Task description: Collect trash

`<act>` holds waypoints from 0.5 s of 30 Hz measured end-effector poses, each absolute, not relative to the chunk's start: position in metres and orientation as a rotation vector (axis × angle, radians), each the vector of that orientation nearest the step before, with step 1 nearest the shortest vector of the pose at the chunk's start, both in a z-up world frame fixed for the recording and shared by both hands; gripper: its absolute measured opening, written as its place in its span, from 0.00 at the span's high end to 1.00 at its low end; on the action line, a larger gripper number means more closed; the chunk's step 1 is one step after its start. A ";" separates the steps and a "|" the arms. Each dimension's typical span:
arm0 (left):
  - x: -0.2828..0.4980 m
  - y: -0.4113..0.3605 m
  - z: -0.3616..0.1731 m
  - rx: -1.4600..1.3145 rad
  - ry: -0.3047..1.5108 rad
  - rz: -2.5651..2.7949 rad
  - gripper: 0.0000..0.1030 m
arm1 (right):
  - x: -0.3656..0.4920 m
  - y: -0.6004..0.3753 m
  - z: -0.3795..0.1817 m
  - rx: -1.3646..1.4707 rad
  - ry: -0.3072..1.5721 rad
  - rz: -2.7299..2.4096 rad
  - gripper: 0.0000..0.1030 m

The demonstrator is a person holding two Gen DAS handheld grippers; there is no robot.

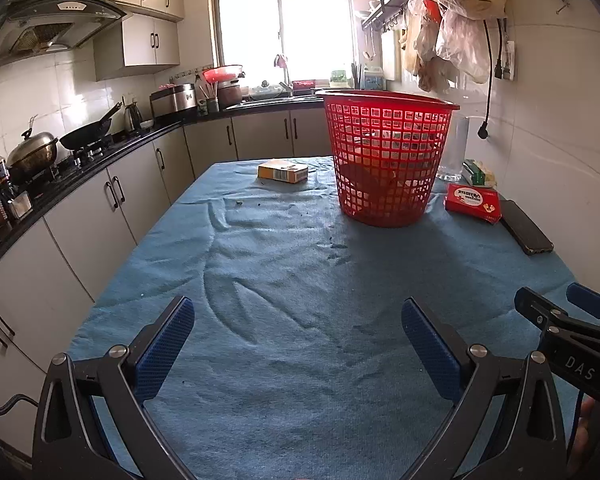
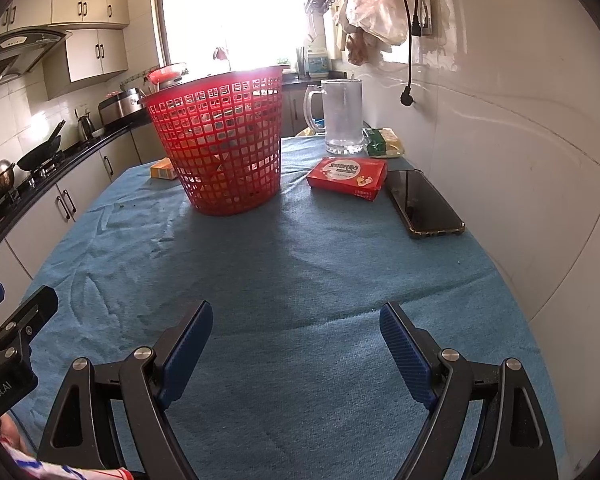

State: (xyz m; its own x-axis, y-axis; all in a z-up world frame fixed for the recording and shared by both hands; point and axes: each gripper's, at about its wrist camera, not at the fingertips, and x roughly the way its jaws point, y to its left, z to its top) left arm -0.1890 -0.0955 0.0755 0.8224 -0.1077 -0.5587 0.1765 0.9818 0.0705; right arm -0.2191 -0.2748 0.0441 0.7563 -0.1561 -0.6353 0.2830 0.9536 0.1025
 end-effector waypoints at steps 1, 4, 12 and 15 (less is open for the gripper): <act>-0.189 -0.096 0.075 0.123 0.588 -0.153 0.00 | -0.219 -0.275 0.043 0.198 0.675 -0.240 0.14; -0.188 -0.096 0.074 0.126 0.593 -0.160 0.00 | -0.217 -0.275 0.042 0.197 0.679 -0.238 0.14; -0.186 -0.097 0.073 0.129 0.597 -0.162 0.00 | -0.215 -0.276 0.038 0.202 0.687 -0.237 0.14; -0.185 -0.097 0.071 0.128 0.599 -0.162 0.00 | -0.214 -0.278 0.037 0.204 0.692 -0.238 0.13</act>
